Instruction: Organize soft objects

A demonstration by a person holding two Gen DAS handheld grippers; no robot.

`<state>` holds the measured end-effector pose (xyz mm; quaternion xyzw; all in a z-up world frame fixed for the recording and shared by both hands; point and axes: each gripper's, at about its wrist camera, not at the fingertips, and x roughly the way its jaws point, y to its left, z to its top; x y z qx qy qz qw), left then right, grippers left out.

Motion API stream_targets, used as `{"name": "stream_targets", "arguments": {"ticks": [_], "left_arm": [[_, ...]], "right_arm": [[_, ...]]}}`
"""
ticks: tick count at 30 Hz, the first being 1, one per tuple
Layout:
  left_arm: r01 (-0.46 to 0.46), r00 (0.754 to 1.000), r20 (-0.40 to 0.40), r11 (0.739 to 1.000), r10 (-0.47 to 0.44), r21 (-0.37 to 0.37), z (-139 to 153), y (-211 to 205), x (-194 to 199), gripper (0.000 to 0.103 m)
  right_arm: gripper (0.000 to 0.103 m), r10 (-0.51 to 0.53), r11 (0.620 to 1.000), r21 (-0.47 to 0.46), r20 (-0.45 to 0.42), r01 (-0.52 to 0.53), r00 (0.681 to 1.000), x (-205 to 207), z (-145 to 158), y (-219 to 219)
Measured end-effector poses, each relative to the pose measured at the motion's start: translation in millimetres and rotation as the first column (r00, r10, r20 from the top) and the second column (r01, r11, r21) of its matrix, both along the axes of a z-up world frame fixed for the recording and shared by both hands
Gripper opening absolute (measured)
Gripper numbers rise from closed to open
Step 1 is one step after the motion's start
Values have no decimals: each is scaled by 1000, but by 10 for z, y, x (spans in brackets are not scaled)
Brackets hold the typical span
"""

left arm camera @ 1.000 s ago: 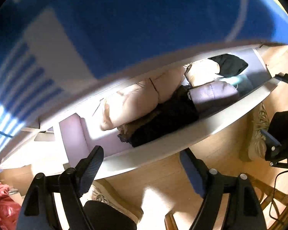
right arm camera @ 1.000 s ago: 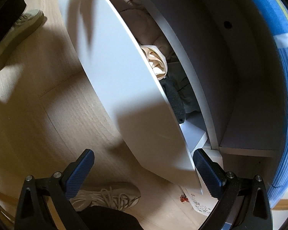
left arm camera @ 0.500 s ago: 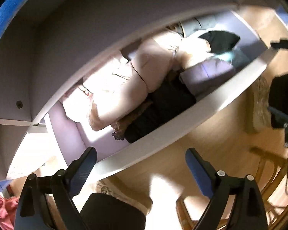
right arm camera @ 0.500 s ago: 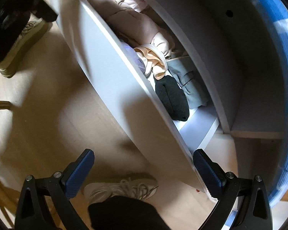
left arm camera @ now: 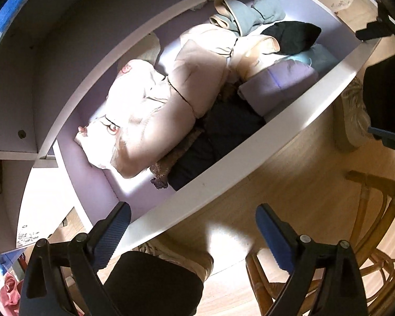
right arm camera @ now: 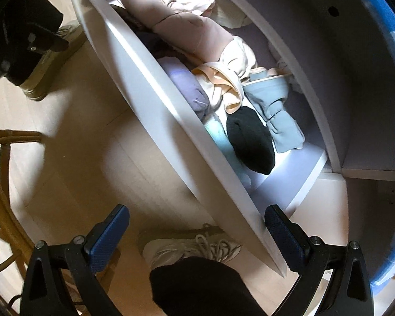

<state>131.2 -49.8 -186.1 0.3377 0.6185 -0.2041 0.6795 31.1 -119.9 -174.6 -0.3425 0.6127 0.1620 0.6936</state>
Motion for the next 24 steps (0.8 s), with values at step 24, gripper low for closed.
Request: {"name": "stream_targets", "arguments": {"ticks": [24], "left_arm": [[55, 998, -37, 998, -54, 35, 62, -150, -148, 102]], "right_arm": [[103, -51, 990, 131, -68, 59, 996, 181, 310, 153]]}}
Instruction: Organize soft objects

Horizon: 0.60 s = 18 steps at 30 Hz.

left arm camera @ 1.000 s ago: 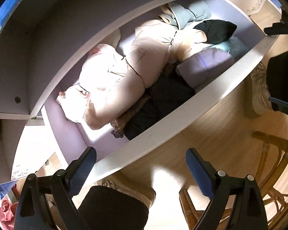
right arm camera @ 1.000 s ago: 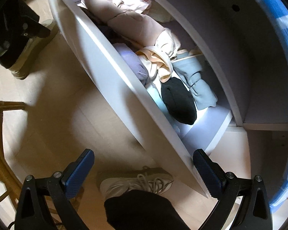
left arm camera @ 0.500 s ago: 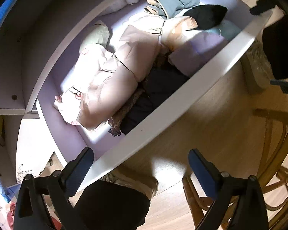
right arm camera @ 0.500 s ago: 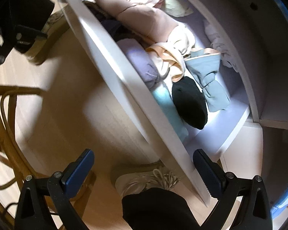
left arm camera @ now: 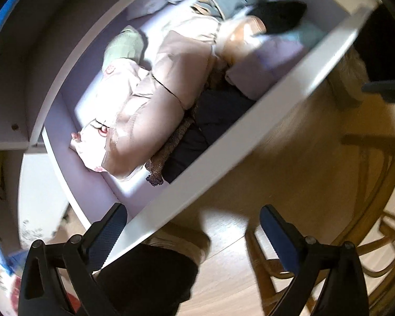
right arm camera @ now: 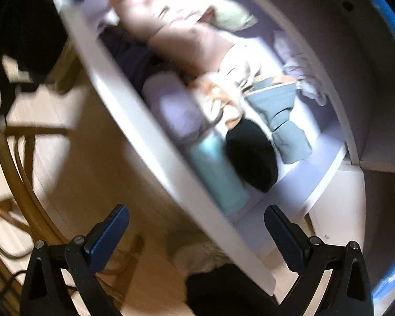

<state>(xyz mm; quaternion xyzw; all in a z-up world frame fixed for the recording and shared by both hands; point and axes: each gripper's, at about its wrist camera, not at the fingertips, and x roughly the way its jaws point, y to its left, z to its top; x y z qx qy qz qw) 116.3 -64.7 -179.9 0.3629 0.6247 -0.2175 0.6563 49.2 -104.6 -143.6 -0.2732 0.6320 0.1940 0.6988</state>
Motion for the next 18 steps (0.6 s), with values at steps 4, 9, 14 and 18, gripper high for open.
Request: {"name": "stream_targets", "arguments": {"ticks": [4, 9, 14, 18], "left_arm": [[-139, 990, -51, 983, 134, -123, 240, 110, 159, 97], [-328, 945, -116, 891, 307, -315, 571, 270, 418, 96], [-491, 864, -120, 766, 488, -415, 653, 423, 702, 96], [-563, 817, -59, 770, 574, -299, 383, 498, 794, 96]], "right_arm": [[103, -177, 976, 128, 14, 174, 984, 233, 267, -108], [103, -401, 888, 241, -10, 392, 916, 425, 340, -366], [103, -578, 790, 249, -3, 561, 816, 570, 221, -599], [103, -621, 771, 173, -13, 613, 784, 615, -23, -610]]}}
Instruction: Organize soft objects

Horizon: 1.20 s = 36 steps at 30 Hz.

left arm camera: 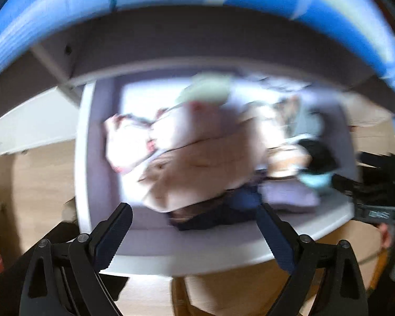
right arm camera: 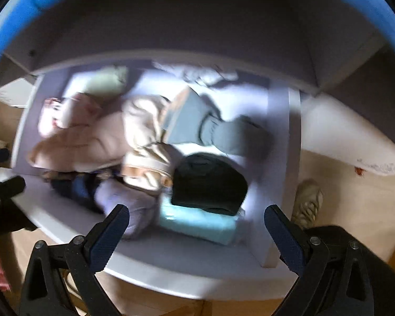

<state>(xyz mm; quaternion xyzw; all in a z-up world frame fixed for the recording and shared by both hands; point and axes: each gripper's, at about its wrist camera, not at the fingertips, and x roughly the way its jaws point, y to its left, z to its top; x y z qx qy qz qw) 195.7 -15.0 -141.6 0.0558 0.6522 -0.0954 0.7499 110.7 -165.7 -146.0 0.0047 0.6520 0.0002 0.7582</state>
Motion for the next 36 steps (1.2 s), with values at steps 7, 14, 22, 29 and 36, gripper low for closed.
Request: {"name": "stream_targets", "arguments": {"ticks": [7, 14, 22, 29, 36], "left_arm": [[-94, 994, -39, 991, 98, 98, -406, 99, 26, 96], [-81, 997, 0, 982, 82, 171, -504, 61, -99, 96], [-118, 993, 27, 985, 115, 128, -500, 153, -256, 97], [-122, 992, 34, 984, 119, 131, -484, 157, -318, 97], [-124, 992, 1, 980, 125, 156, -466, 168, -398, 97]], "right_arm": [[103, -50, 999, -15, -70, 49, 996, -52, -235, -13], [103, -129, 991, 6, -106, 131, 986, -220, -379, -129], [103, -173, 985, 3, -95, 174, 980, -378, -466, -255], [103, -174, 984, 3, -113, 175, 978, -376, -526, -246], [103, -176, 984, 0, -174, 179, 969, -250, -483, -258]]}}
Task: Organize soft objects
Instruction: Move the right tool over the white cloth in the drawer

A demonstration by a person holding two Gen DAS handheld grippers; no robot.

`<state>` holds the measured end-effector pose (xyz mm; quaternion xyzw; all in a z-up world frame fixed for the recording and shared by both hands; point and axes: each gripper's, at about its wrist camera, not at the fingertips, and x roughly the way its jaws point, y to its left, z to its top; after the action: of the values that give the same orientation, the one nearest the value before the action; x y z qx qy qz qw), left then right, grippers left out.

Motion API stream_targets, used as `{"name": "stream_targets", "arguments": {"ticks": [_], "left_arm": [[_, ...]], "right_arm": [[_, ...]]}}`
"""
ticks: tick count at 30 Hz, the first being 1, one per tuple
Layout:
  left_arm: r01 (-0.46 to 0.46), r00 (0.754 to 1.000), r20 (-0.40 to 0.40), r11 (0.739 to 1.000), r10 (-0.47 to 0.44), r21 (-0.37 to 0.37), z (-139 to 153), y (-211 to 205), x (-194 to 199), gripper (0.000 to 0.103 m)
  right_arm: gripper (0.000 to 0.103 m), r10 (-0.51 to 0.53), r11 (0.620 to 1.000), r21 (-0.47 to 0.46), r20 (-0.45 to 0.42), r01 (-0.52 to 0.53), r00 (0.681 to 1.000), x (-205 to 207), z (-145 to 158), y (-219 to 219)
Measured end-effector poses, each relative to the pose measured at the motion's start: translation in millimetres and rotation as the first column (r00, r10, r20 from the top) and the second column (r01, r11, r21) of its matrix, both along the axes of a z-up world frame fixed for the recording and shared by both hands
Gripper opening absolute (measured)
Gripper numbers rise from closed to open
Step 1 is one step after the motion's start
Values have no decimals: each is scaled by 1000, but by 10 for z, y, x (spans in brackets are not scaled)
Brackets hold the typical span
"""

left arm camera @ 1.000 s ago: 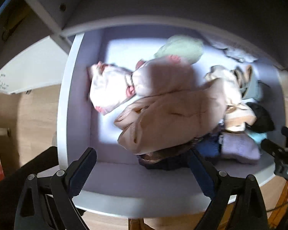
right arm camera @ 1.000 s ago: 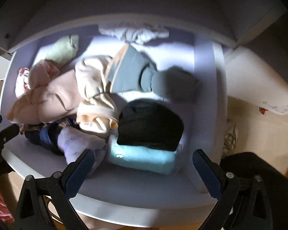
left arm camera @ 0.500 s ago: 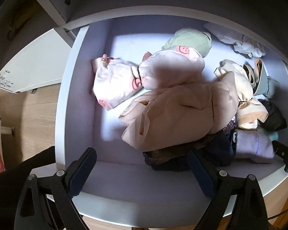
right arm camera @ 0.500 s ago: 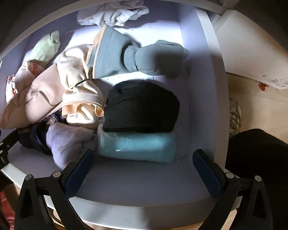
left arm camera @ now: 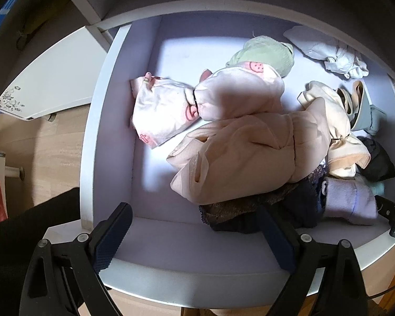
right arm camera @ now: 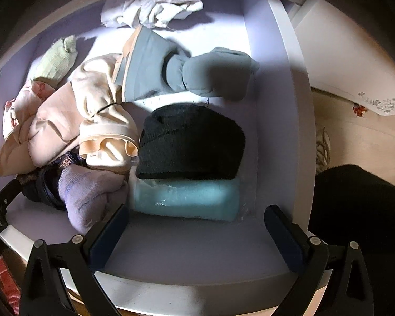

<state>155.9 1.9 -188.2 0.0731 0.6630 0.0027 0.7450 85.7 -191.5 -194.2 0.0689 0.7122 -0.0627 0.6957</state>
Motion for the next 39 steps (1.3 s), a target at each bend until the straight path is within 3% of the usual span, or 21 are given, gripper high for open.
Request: {"name": "stream_targets", "arguments": {"ticks": [11, 19, 25, 31, 35, 39], "left_arm": [[-8, 996, -84, 999, 11, 39, 42, -67, -63, 96], [1, 982, -188, 998, 9, 58, -73, -148, 334, 94], [-1, 981, -195, 998, 12, 56, -128, -249, 512, 94], [-2, 980, -197, 998, 13, 56, -106, -214, 445, 93], [21, 977, -214, 1000, -19, 9, -139, -227, 434, 85], [97, 987, -127, 995, -95, 10, -11, -390, 480, 85]], "right_arm": [[103, -15, 1000, -23, -136, 12, 991, 185, -23, -22], [103, -9, 1000, -1, -212, 9, 977, 402, -93, -86], [103, -8, 1000, -8, -213, 6, 977, 526, -70, -142], [103, -9, 1000, -8, -210, 8, 978, 503, -69, -142], [103, -10, 1000, 10, -211, 13, 977, 601, -44, -202], [103, 8, 999, 45, -203, 1, 979, 648, 14, -283]]}}
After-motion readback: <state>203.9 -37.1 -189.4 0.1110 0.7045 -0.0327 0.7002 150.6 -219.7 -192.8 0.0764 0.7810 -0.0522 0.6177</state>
